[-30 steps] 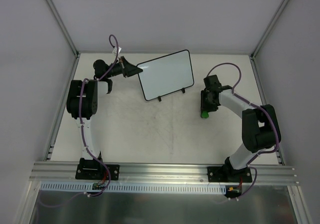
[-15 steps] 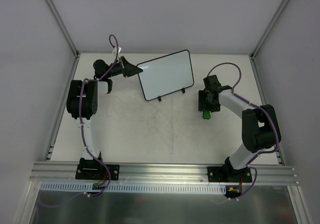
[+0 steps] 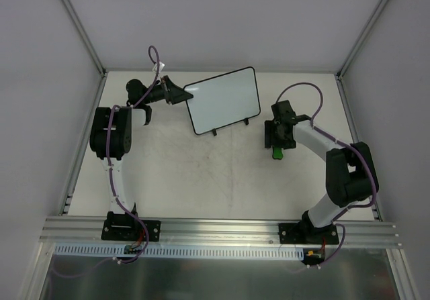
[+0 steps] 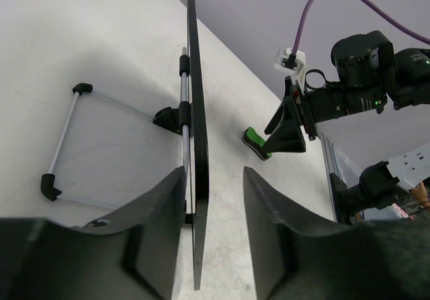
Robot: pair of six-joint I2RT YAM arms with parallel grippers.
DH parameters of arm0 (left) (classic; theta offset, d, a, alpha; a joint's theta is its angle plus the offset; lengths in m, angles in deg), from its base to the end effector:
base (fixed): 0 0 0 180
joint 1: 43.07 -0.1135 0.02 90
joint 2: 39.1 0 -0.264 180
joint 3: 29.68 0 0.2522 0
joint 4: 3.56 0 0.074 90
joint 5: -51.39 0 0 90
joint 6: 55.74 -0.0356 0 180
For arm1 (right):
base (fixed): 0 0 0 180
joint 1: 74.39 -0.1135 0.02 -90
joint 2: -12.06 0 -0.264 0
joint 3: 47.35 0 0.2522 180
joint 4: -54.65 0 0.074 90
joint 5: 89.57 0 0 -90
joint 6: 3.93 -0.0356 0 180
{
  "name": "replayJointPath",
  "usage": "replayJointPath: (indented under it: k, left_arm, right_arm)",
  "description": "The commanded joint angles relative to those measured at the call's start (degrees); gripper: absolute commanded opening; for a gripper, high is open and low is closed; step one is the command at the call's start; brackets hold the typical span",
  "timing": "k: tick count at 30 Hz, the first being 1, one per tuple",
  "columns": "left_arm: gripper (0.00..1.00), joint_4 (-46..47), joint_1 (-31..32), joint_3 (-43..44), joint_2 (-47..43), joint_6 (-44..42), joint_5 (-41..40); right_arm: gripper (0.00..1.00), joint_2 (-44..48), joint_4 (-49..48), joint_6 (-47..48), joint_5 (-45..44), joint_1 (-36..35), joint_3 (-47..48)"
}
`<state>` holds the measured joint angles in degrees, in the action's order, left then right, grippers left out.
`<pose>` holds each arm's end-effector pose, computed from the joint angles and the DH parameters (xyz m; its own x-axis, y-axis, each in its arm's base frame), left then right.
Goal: Erase the whiteboard
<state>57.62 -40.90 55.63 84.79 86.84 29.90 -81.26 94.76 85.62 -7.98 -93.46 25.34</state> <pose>0.4431 -0.0499 0.2088 -0.4594 -0.2737 -0.8450 0.8350 0.1911 -0.5159 0.3086 0.1012 0.1929 -0.8265 -0.2775 -0.4898 -0.2492 0.9605 -0.1238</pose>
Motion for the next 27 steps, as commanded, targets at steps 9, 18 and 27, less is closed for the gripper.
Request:
replayJointPath:
  k: [9,18,27]
  left_arm:
    - [0.49,10.3,0.1,1.5,-0.5,0.6,1.5]
    - [0.76,3.9,-6.0,-2.8,-7.3,-4.1,-1.5]
    - [0.99,-4.6,-10.9,-14.8,-24.7,-7.0,-6.5]
  right_arm:
    - [0.67,3.0,0.6,-0.5,-1.0,-0.5,2.1]
    - [0.67,7.3,-2.0,-1.1,-0.2,-1.1,0.4]
    - [0.69,18.2,-7.8,-1.7,-0.2,-3.0,-5.0]
